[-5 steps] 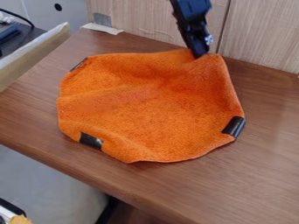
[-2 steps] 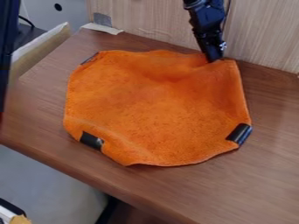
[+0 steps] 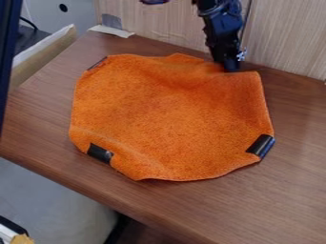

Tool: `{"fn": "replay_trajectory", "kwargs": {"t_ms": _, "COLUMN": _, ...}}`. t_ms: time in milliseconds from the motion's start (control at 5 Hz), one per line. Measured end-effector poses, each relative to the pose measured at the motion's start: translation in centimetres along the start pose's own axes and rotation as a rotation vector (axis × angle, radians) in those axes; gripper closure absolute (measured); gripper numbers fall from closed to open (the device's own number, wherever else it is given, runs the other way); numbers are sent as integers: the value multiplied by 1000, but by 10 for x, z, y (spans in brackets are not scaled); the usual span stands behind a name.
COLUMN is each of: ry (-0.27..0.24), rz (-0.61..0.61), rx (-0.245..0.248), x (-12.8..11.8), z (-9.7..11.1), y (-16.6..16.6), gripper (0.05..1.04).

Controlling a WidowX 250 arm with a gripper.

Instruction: Unfolding the cloth from the bottom to the top

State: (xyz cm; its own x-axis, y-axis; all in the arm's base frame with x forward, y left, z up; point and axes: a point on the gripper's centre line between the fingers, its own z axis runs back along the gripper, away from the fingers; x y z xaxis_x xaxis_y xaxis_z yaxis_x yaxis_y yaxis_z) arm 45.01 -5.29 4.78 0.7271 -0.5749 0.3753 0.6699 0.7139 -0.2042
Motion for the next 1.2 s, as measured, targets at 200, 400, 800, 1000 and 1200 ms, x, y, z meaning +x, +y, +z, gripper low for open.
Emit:
{"fn": "replay_trajectory", "kwargs": {"t_ms": 200, "ry": 10, "rz": 7, "rx": 6, "x": -2, "z": 0, "y": 1, "gripper": 297}}
{"fn": "replay_trajectory", "kwargs": {"t_ms": 400, "ry": -9, "rz": 2, "rx": 15, "x": 3, "z": 14, "y": -1, "gripper": 91}}
{"fn": "replay_trajectory", "kwargs": {"t_ms": 800, "ry": -72, "rz": -10, "rx": 48, "x": 8, "z": 65, "y": 0, "gripper": 82}}
{"fn": "replay_trajectory", "kwargs": {"t_ms": 1000, "ry": -82, "rz": -17, "rx": 57, "x": -5, "z": 93, "y": -10, "gripper": 82}}
{"fn": "replay_trajectory", "kwargs": {"t_ms": 1200, "ry": -47, "rz": -35, "rx": 64, "x": -31, "z": 112, "y": -21, "gripper": 82}}
